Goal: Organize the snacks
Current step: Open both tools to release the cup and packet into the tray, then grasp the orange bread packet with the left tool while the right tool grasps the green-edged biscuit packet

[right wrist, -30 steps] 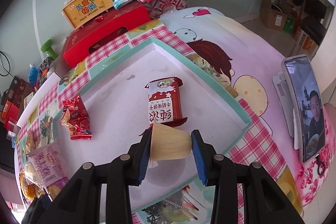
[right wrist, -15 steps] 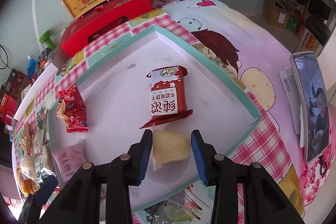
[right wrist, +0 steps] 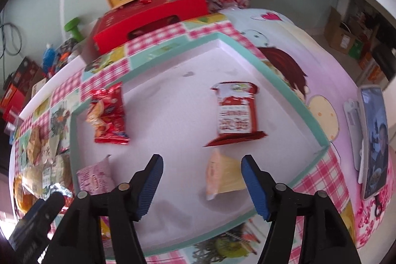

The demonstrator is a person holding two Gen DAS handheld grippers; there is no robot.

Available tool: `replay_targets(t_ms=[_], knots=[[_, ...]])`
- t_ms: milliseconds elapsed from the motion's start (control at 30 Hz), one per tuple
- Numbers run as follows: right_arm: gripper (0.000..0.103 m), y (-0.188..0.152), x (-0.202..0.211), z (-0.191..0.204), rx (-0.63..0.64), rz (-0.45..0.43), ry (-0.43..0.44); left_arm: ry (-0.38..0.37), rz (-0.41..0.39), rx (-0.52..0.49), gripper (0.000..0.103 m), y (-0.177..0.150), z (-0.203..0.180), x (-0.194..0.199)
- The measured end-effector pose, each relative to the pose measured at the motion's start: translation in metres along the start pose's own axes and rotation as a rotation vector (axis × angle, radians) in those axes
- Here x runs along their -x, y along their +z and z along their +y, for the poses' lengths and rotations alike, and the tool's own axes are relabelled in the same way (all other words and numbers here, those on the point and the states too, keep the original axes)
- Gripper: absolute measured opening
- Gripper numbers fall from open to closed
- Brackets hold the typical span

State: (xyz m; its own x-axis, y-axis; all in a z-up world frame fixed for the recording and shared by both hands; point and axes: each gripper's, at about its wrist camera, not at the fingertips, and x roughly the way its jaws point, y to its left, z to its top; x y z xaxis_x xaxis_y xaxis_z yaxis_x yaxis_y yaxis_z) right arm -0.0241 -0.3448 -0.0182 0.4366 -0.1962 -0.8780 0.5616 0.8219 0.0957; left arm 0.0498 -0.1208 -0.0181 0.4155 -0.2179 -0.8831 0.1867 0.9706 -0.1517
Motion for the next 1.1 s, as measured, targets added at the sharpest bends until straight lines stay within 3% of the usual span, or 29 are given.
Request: replay_targets(t_ms=[100,333,533,633,1100], knots=[[0.081,-0.005,0.002,0.018,0.053,-0.008,0.011,0.054,0.004,0.059,0.089,0.002,0.022,0.001],[0.082,-0.014,0.007,0.052,0.136,-0.017,0.058,0.175,0.002,0.120,0.089,0.003,0.064,0.009],[0.084,-0.019,0.009,0.067,0.174,-0.028,0.085,0.211,-0.011,0.195,0.095,0.006,0.099,0.017],[0.103,-0.019,0.010,0.067,0.174,-0.039,0.083,0.224,-0.018,0.224,0.095,0.008,0.114,0.021],[0.103,-0.023,0.020,0.096,0.256,-0.100,0.154,0.244,-0.033,0.371,0.097,0.013,0.179,0.035]])
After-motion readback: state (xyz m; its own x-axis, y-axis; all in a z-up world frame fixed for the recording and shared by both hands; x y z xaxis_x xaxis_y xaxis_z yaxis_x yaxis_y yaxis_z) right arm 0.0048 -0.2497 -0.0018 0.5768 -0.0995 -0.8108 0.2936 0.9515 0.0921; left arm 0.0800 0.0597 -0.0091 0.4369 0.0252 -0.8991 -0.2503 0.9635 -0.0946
